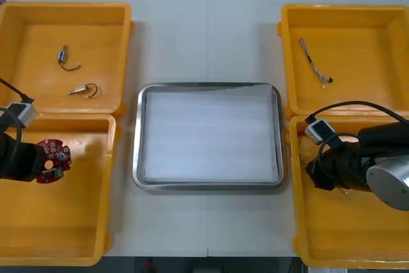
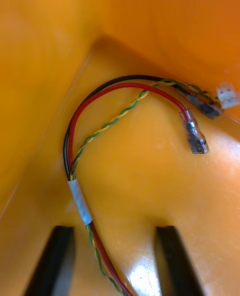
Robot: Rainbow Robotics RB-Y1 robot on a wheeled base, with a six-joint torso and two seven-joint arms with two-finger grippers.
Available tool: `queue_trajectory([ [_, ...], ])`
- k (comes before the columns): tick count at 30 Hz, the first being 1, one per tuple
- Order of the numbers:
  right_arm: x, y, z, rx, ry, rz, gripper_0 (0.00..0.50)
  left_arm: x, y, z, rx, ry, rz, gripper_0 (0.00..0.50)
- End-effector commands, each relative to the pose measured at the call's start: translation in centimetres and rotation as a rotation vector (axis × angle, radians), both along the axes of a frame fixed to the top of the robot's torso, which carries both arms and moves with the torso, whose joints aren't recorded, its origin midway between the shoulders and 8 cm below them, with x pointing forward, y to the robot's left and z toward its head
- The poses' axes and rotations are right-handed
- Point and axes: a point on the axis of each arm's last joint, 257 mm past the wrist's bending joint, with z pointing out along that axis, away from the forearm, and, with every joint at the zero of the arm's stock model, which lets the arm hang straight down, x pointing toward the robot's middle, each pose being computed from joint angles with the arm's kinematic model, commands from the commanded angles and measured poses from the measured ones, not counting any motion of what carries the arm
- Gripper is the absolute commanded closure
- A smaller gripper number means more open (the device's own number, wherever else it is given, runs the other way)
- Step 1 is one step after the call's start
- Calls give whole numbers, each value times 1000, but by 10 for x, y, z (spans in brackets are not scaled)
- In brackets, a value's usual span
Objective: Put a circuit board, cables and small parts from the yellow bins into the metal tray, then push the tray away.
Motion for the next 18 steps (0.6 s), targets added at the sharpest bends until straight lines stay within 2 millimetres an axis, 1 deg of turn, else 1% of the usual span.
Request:
queue_trajectory([
  [1, -13, -7, -12, -46, 15, 51, 500, 12, -9, 57, -17, -43, 28, 500],
  [4, -13, -8, -12, -42, 14, 49, 500, 10, -21, 73, -43, -31, 46, 500],
  [7, -10, -10, -8, -38, 3, 39, 500, 19, -46, 90, -96, -61, 41, 500],
  [11, -1, -14, 7, -31, -31, 27, 500, 30, -81, 109, -119, -99, 6, 500],
  [12, 0, -16, 9, -33, -36, 26, 500, 32, -86, 111, -123, -103, 2, 500],
  [14, 3, -21, 17, -32, -47, 10, 500, 37, -106, 118, -144, -108, -9, 500],
  [15, 4, -22, 19, -30, -50, 7, 500, 37, -111, 118, -150, -106, -10, 500],
  [18, 2, -28, 33, -36, -45, -14, 500, 36, -141, 115, -164, -82, -30, 500],
])
